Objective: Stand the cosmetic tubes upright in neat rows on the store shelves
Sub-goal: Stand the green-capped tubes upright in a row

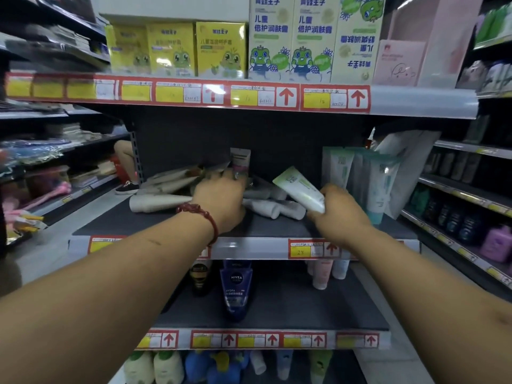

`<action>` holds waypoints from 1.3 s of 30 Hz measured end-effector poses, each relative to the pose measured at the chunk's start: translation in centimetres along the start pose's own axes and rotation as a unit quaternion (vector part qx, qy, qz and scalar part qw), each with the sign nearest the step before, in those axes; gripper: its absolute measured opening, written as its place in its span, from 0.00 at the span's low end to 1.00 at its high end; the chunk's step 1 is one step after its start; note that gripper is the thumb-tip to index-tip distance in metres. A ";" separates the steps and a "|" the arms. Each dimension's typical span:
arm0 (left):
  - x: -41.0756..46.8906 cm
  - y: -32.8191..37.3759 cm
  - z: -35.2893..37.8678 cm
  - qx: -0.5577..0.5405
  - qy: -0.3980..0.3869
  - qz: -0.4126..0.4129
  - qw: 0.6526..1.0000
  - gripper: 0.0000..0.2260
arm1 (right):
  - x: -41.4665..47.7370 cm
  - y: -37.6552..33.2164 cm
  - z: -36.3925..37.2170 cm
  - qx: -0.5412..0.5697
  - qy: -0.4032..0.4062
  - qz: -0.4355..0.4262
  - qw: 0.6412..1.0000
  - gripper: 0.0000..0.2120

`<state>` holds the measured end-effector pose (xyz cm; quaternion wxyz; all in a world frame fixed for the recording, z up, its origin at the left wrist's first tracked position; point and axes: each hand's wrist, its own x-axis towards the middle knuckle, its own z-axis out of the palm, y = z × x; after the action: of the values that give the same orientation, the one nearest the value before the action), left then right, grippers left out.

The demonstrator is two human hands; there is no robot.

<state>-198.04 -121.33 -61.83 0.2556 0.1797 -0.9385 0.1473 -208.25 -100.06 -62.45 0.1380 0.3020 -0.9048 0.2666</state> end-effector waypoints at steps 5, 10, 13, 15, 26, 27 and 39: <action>2.0 2.0 0.9 -0.045 -0.060 0.091 0.993 0.17 | 1.1 0.7 0.9 0.101 0.052 0.029 0.993 0.15; 4.2 3.9 1.8 -0.132 -0.105 0.154 0.974 0.21 | 2.5 1.1 2.6 0.160 0.048 0.039 0.985 0.14; 5.2 5.1 2.2 -0.156 -0.145 0.190 0.959 0.23 | 3.5 1.5 3.5 0.193 0.059 0.045 0.978 0.14; 5.7 5.6 2.7 -0.166 -0.156 0.207 0.951 0.23 | 4.3 1.9 3.9 0.229 0.059 0.049 0.970 0.14; 5.4 4.4 2.9 -0.137 -0.097 0.200 0.965 0.22 | 5.5 3.1 5.0 0.356 0.012 0.106 0.928 0.15; 5.2 4.1 2.9 -0.162 -0.073 0.177 0.968 0.22 | 5.5 3.1 5.0 0.363 0.015 0.109 0.925 0.15; 5.2 3.7 -0.1 -0.670 0.060 -0.313 0.670 0.22 | 4.8 4.1 4.3 0.492 0.047 0.119 0.861 0.24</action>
<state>-203.70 -119.30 -59.69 0.3939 0.2340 -0.6564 -0.5993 -214.91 -101.96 -65.71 -0.0193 0.2074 -0.6775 0.7054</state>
